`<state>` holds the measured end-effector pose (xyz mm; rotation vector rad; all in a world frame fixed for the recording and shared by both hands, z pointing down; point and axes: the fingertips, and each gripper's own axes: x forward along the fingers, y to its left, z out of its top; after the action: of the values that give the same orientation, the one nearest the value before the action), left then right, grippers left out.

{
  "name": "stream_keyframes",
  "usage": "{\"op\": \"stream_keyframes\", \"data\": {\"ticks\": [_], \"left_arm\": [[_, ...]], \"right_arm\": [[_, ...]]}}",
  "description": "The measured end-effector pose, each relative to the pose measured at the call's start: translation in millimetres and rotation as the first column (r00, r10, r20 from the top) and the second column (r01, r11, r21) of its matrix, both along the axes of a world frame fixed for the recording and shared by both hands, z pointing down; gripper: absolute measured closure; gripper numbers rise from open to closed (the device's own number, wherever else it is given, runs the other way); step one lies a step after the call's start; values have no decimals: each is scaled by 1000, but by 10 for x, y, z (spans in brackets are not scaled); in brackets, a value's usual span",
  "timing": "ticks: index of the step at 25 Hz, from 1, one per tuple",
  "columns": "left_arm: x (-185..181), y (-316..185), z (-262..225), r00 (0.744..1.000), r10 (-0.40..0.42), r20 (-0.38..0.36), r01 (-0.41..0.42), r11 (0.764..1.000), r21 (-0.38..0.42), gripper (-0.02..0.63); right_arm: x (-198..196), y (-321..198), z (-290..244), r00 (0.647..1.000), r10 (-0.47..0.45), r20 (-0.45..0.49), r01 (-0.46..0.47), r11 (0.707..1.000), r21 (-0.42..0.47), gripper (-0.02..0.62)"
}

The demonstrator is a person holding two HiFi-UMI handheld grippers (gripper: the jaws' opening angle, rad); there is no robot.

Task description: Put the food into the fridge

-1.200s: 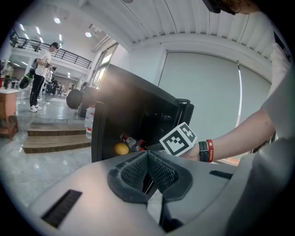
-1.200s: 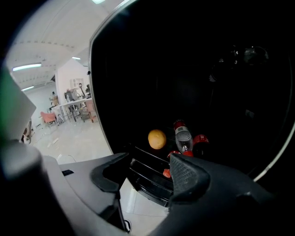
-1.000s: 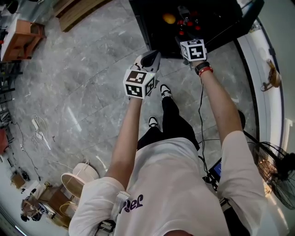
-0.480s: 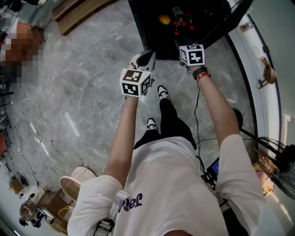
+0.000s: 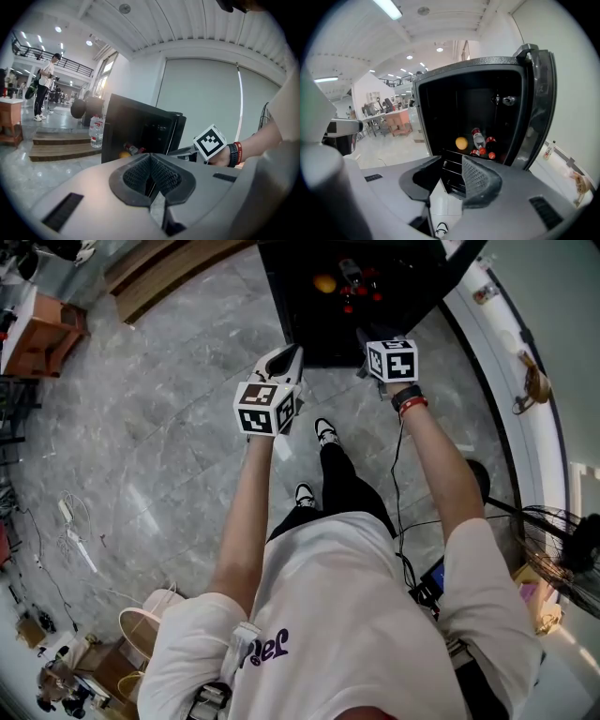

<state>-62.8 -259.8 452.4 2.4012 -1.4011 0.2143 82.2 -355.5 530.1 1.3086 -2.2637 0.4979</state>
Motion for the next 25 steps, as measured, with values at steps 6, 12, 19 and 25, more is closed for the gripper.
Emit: {"op": "stream_keyframes", "data": {"ticks": [6, 12, 19, 25], "left_arm": [[-23, 293, -174, 999, 6, 36, -6, 1000, 14, 588], [-89, 514, -315, 999, -3, 41, 2, 1000, 28, 589], [-103, 784, -432, 999, -7, 45, 5, 999, 39, 588], [-157, 1032, -475, 999, -19, 45, 17, 999, 44, 588]], "right_arm": [[132, 349, -292, 997, 57, 60, -59, 998, 24, 471], [168, 694, -528, 990, 94, 105, -99, 994, 42, 495], [197, 1129, -716, 985, 110, 129, -119, 991, 67, 519], [161, 1449, -865, 978, 123, 166, -138, 987, 86, 545]]}}
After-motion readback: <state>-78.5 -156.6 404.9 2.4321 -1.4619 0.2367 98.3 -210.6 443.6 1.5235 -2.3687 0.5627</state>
